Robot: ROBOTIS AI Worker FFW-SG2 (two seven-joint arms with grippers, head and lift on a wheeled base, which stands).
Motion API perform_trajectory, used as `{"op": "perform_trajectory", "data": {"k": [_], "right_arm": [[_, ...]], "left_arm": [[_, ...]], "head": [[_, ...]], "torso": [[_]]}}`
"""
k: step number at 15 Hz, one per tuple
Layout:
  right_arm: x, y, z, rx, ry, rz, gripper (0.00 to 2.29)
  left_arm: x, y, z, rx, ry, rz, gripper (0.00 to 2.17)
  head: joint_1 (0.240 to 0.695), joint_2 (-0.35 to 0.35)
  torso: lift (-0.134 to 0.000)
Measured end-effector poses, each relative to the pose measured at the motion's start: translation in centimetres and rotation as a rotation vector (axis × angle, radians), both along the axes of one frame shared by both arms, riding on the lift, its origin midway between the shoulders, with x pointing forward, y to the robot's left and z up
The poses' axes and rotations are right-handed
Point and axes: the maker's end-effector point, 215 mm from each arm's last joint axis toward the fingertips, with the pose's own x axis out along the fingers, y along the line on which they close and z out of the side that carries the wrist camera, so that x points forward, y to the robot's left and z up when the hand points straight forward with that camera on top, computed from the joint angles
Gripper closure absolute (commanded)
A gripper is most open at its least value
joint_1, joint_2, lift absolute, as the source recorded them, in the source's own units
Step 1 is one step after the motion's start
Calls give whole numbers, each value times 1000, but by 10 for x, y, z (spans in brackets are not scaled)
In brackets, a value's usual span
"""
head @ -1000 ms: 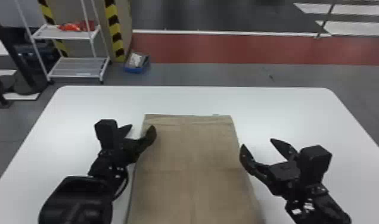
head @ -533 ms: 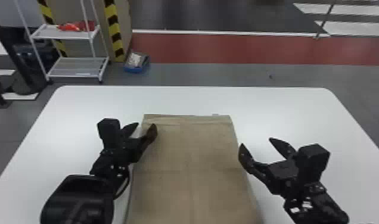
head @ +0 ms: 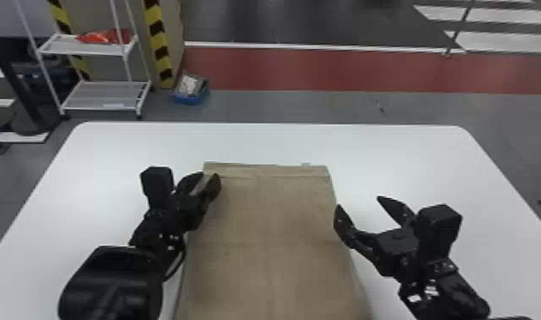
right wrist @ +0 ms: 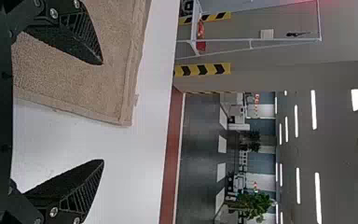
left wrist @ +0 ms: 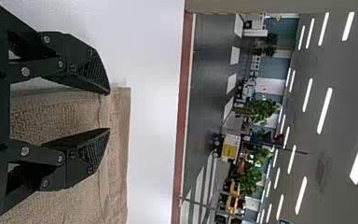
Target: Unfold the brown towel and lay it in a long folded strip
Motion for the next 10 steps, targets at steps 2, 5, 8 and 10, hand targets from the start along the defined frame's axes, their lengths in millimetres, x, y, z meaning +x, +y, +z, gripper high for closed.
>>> {"op": "perform_trajectory", "data": {"k": [2, 5, 8, 10], "right_arm": [[2, 0, -1, 0, 2, 0, 144], [3, 2, -2, 1, 3, 3, 144], [4, 3, -1, 4, 0, 3, 144], [5, 4, 0, 5, -1, 3, 144]], "left_arm": [[0, 0, -1, 2, 1, 0, 711], [-1, 1, -3, 12, 3, 0, 687], [-1, 2, -4, 38, 2, -2, 876], [0, 3, -4, 42, 0, 3, 1366]], "head": [[695, -56], [695, -53], [695, -50], [695, -50]], "torso": [[-120], [-120], [-120], [-120]]}}
